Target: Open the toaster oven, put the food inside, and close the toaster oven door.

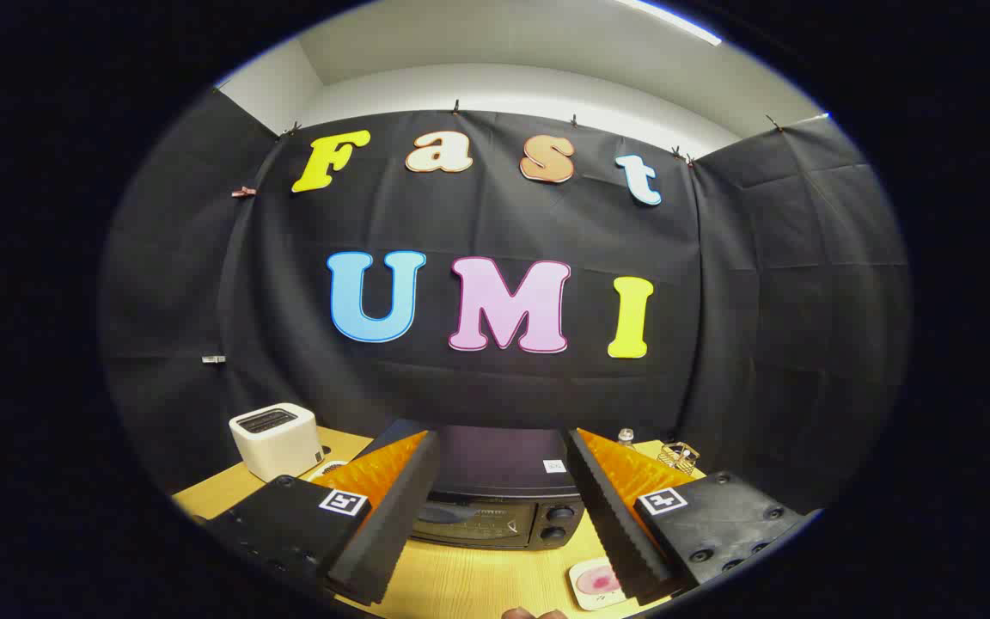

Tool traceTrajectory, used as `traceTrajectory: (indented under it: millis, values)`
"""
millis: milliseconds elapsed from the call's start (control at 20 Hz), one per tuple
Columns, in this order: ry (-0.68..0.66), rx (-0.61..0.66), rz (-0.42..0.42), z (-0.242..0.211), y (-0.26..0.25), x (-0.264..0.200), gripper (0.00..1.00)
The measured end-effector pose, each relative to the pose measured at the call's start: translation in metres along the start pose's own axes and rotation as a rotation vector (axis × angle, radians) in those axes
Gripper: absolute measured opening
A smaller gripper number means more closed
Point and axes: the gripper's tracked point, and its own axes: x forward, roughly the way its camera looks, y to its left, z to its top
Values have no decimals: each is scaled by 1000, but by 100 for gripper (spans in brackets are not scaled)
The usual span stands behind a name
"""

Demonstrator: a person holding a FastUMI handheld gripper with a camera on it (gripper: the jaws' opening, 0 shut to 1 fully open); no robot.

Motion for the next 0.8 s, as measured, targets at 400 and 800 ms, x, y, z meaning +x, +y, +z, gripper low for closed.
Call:
traceTrajectory:
  millis: [400,800]
  values:
    - [7,-27,27,-4,7,3,98]
    - [27,-30,25,-12,9,4,98]
